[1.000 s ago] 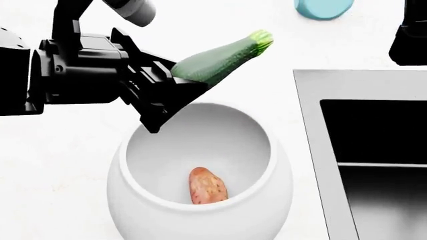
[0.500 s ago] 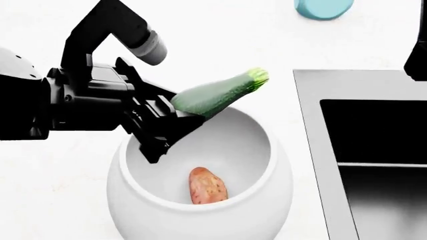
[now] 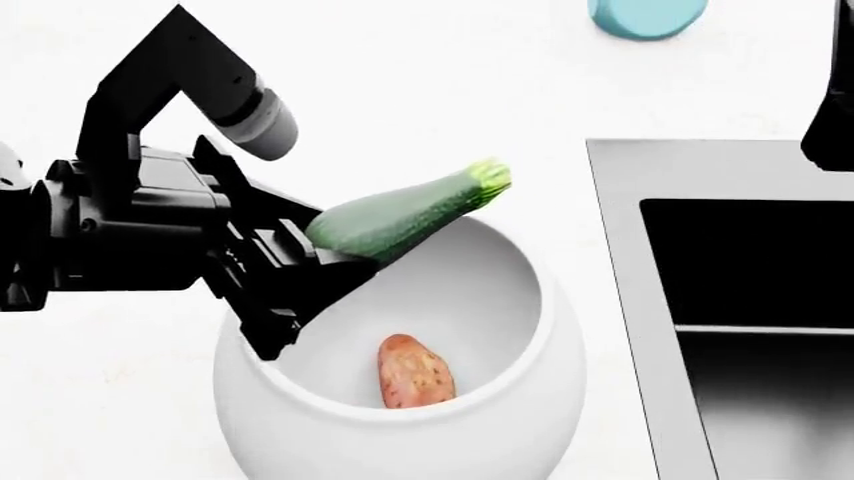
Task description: There is a mixed pile of frozen fruits and vegetables on the counter. Locate all the frozen vegetables and place the items in a bowl on the counter. Take all the frozen fruits and defrost them in a running sink.
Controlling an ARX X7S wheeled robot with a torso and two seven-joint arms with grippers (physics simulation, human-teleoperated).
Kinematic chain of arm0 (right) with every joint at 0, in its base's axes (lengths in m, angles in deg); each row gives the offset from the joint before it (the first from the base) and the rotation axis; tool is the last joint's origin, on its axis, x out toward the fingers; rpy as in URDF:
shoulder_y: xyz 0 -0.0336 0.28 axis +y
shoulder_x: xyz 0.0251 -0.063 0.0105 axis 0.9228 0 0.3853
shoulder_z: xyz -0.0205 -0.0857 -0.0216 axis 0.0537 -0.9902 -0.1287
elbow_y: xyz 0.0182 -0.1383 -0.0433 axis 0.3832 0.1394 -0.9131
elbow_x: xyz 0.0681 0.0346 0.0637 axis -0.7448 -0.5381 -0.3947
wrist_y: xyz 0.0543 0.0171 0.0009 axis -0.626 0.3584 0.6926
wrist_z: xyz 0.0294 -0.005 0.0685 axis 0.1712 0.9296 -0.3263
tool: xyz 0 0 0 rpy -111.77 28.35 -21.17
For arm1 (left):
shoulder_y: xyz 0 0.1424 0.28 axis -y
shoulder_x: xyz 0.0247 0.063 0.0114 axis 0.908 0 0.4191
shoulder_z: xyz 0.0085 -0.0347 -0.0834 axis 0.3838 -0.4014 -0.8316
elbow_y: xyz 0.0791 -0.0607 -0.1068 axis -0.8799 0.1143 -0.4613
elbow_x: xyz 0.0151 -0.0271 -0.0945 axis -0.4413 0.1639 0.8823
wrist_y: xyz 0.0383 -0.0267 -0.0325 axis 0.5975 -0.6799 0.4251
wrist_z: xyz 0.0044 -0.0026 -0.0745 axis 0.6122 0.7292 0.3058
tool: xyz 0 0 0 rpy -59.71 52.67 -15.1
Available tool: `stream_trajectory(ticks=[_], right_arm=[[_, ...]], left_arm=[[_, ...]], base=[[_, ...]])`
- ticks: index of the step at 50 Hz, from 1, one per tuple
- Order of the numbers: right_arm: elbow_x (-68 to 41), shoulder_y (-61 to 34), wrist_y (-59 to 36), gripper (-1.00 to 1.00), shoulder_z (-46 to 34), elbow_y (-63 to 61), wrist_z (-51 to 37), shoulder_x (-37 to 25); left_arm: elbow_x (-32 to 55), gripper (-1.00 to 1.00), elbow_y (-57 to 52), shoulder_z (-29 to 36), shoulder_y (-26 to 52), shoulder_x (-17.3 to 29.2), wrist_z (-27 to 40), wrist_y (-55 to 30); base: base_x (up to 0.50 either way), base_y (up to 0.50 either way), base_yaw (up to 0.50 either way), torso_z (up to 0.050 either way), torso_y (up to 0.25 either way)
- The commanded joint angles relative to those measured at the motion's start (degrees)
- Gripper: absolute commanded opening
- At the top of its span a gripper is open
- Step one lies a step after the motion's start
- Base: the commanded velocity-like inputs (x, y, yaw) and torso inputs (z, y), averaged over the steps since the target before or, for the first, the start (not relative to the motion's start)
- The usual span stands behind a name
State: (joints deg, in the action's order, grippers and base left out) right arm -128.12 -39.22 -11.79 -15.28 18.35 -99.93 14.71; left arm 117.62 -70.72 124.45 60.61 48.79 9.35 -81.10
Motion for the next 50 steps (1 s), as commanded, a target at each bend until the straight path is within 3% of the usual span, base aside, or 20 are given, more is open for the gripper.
stream_trajectory(ticks=[1,42,43,50], right_arm=[[-0.4,0.2,-0.3,1.00,0.3,0.1,-0.1,0.4],[-0.3,2.9,1.3,1.00,1.1,0.9,1.4,0.8],[-0.4,2.9,1.3,1.00,1.2,0.9,1.4,0.7],[0.5,3.6,1.8,1.00,1.0,1.5,1.9,1.2]], left_arm=[[2.1,-1.00,-1.5,-0.9,-0.8,1.0,1.8,-0.1],[-0.3,-1.00,1.2,3.0,-1.0,0.0,-0.9,0.9],[-0.1,1.00,1.1,3.0,-0.9,0.0,-0.8,0.8],[0.6,1.00,1.1,2.7,-0.2,-0.1,-0.5,0.7]], base=[[0.00,0.00,0.00,0.000,0.000],[0.00,0.00,0.00,0.000,0.000],[0.00,0.00,0.00,0.000,0.000],[0.00,0.00,0.00,0.000,0.000]])
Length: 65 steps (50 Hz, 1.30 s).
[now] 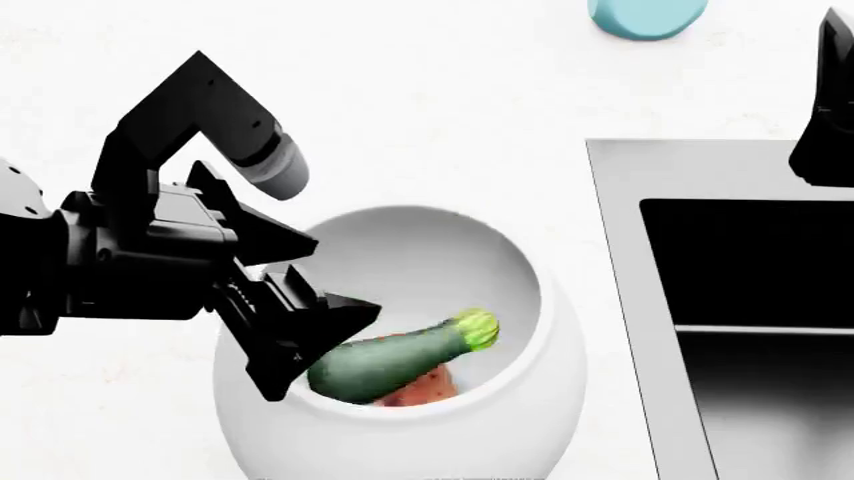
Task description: There is a mixed pile of frozen fruits and vegetables on the counter. Locate all the frozen vegetables and place the items in a bowl on the counter. Take all the frozen fruits and defrost them in a running sink.
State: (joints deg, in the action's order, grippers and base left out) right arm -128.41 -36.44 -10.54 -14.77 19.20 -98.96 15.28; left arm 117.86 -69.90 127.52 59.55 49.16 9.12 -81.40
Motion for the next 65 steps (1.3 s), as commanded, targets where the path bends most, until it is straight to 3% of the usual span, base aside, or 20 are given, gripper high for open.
stream_trajectory(ticks=[1,17,35,40,47,57,65], right_arm=[[0.2,0.8,0.6,1.00,0.7,0.8,0.8,0.6],[0.6,-1.3,-0.7,1.00,-0.5,1.6,-0.2,2.1],[5.7,-2.7,0.0,1.00,-2.2,2.9,-1.8,4.5],[7.0,-2.7,-0.3,1.00,-3.1,3.3,-3.1,5.2],[10.2,-1.4,0.8,1.00,-3.9,2.8,-3.2,5.5],[9.4,1.0,1.8,1.00,-3.0,-1.7,-9.8,5.0],[11.4,4.4,4.4,1.00,-3.6,-1.3,-9.1,7.0]], left_arm=[[0.4,1.00,0.3,-0.4,1.1,-0.3,-0.4,0.9],[1.7,1.00,1.9,-5.8,5.4,2.2,2.1,4.0],[1.3,1.00,-1.3,-13.7,1.6,11.3,13.1,11.0],[-2.0,1.00,-3.0,-11.8,1.0,14.4,15.5,9.9],[-3.0,1.00,-8.6,-14.7,-6.8,18.9,23.4,14.6],[1.4,1.00,-15.6,-18.3,-13.9,23.8,30.1,16.2],[4.0,1.00,-21.7,-21.0,-22.5,26.5,34.3,20.1]], base=[[0.00,0.00,0.00,0.000,0.000],[0.00,0.00,0.00,0.000,0.000],[0.00,0.00,0.00,0.000,0.000],[0.00,0.00,0.00,0.000,0.000],[0.00,0.00,0.00,0.000,0.000],[0.00,0.00,0.00,0.000,0.000],[0.00,0.00,0.00,0.000,0.000]])
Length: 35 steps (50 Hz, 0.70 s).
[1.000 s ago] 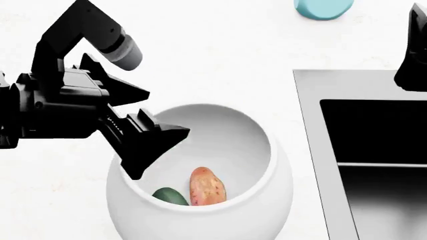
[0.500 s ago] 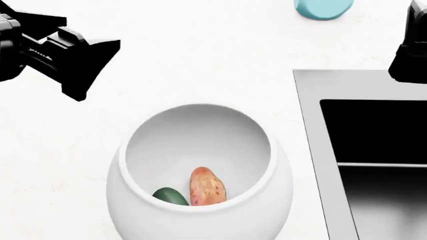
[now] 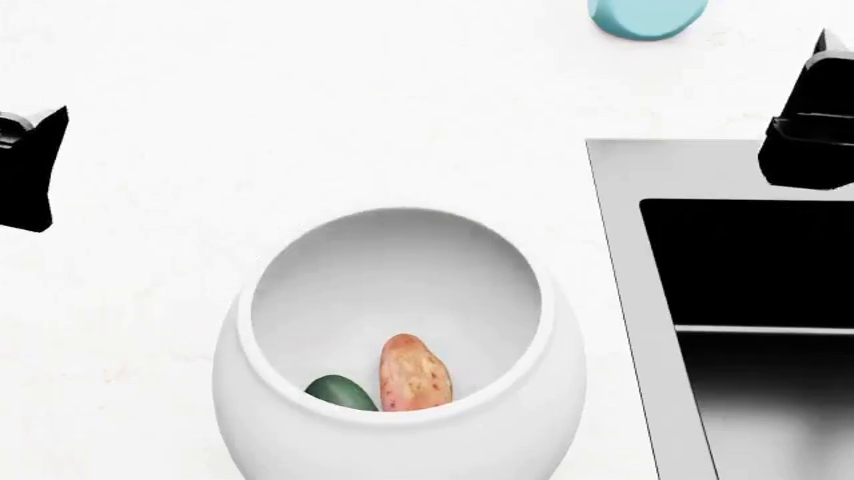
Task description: There is a mixed pile of frozen fruits and vegetables on the counter. Locate all the frozen vegetables and place the items in a bowl on the counter. Take all the frozen fruits and defrost them in a running sink.
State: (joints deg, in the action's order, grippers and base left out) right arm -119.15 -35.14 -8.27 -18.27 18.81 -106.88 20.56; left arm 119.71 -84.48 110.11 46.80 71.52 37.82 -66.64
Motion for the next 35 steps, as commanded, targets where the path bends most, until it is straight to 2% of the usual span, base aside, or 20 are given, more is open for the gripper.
stream_trajectory(ticks=[1,6,15,35], right_arm=[[2.5,3.4,2.5,1.00,0.0,-0.9,-0.9,1.9],[3.4,3.4,2.5,1.00,-0.9,-0.2,0.2,2.8],[1.8,3.6,2.0,1.00,-0.7,0.7,0.6,3.1],[-1.4,7.6,3.0,1.00,0.9,-2.0,-0.3,1.3]], left_arm=[[2.5,1.00,-7.4,-3.9,-10.4,4.3,5.8,5.8],[-0.3,1.00,-8.4,-2.9,-11.5,5.5,4.5,5.7],[0.6,1.00,-7.9,-3.3,-12.4,4.9,4.7,6.6],[3.2,1.00,-9.2,-4.4,-13.1,5.4,6.3,7.1]], base=[[0.00,0.00,0.00,0.000,0.000],[0.00,0.00,0.00,0.000,0.000],[-0.02,0.00,0.00,0.000,0.000],[-0.23,0.00,0.00,0.000,0.000]])
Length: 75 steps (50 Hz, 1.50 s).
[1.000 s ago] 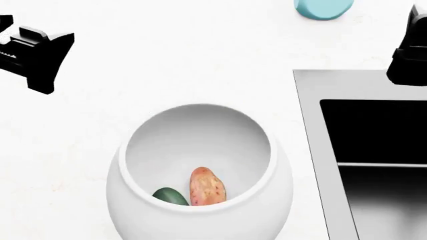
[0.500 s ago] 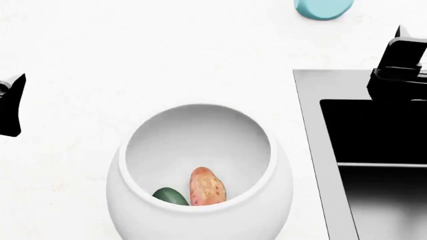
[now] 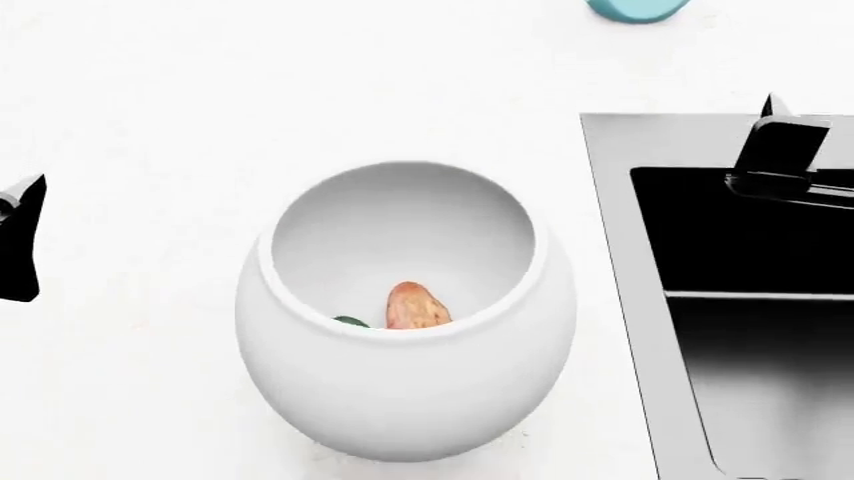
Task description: There is a mixed pile of frozen fruits and vegetables on the counter. Locate all the frozen vegetables and place the items in a bowl on the counter. Take all the frozen fruits and defrost them in a running sink.
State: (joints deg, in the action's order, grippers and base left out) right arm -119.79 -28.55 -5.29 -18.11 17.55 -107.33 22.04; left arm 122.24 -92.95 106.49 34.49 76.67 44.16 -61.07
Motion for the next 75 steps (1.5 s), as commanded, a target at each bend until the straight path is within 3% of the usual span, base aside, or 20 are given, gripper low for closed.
stream_trajectory(ticks=[1,34,75], right_arm=[[-0.8,1.0,0.1,1.00,0.8,-0.7,0.2,-0.1],[0.4,3.3,1.5,1.00,1.3,-1.4,2.4,-0.4],[0.3,5.7,3.0,1.00,2.8,-2.0,2.1,-1.5]], left_arm=[[0.6,1.00,-0.7,-0.8,-0.7,0.3,-0.1,1.6],[1.9,1.00,-1.4,-1.4,-0.5,0.2,1.3,2.1],[3.5,1.00,-2.3,-2.2,-2.2,1.2,3.1,3.0]], base=[[-0.26,0.00,0.00,0.000,0.000],[-0.25,0.00,0.00,0.000,0.000],[-0.11,-0.04,0.00,0.000,0.000]])
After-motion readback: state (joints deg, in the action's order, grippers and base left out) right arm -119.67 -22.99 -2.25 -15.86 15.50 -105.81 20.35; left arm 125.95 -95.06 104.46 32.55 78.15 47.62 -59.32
